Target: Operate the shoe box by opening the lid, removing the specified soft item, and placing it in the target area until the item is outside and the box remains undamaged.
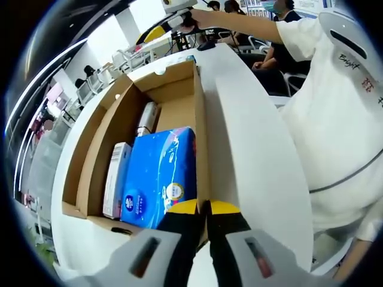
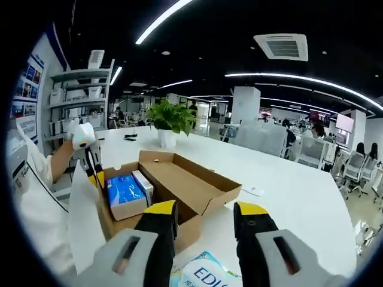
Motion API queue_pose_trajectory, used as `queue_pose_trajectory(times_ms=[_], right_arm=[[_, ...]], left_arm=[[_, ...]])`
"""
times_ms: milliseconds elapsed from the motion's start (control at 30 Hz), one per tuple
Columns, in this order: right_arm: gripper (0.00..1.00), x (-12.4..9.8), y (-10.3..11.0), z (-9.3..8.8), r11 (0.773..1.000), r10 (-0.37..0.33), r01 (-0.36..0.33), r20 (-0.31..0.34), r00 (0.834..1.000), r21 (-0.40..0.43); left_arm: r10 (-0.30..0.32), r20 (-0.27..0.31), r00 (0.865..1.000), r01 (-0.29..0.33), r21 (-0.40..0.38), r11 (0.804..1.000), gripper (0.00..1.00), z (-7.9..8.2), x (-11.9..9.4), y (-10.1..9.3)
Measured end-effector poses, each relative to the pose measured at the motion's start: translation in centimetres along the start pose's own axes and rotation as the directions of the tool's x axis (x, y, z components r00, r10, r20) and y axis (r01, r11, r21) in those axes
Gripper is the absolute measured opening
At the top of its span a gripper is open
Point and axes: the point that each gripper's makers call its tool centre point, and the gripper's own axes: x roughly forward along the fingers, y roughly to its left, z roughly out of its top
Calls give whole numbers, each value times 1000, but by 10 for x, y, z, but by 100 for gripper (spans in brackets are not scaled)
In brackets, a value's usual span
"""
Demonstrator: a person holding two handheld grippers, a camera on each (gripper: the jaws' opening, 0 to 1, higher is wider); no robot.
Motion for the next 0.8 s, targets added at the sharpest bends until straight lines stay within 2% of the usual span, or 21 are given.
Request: queue_pose_trajectory(times_ms=[200, 300, 367, 467, 567, 667, 733, 800], right_arm=[[48, -7, 6, 5, 1000, -4, 3, 45, 999, 27], [44, -13, 8, 5, 999, 5, -7, 57, 998, 42], [46, -15, 13, 6, 998, 18, -21, 65, 998, 57], [47, -17, 16, 6, 999, 11, -15, 76, 997, 52], [55, -17, 19, 7, 999, 12, -16, 96, 995, 40], [56, -17, 17, 9, 1000, -15, 15, 107, 994, 1], [59, -17, 19, 12, 999, -16, 12, 124, 992, 34], [56, -17, 20, 15, 999, -25, 20, 133, 991, 38]], left_arm=[[-1, -1, 1000, 1, 6, 1000, 4, 0, 0, 0], [-2, -1, 1000, 2, 5, 1000, 4, 0, 0, 0], [-3, -2, 1000, 3, 4, 1000, 4, 0, 0, 0], [-3, -3, 1000, 3, 5, 1000, 4, 0, 0, 0], [0, -3, 1000, 0, 6, 1000, 4, 0, 0, 0], [1, -2, 1000, -1, 12, 1000, 4, 0, 0, 0], [3, 1, 1000, -3, 11, 1000, 4, 1, 0, 0], [5, 4, 1000, -5, 8, 1000, 4, 1, 0, 0]])
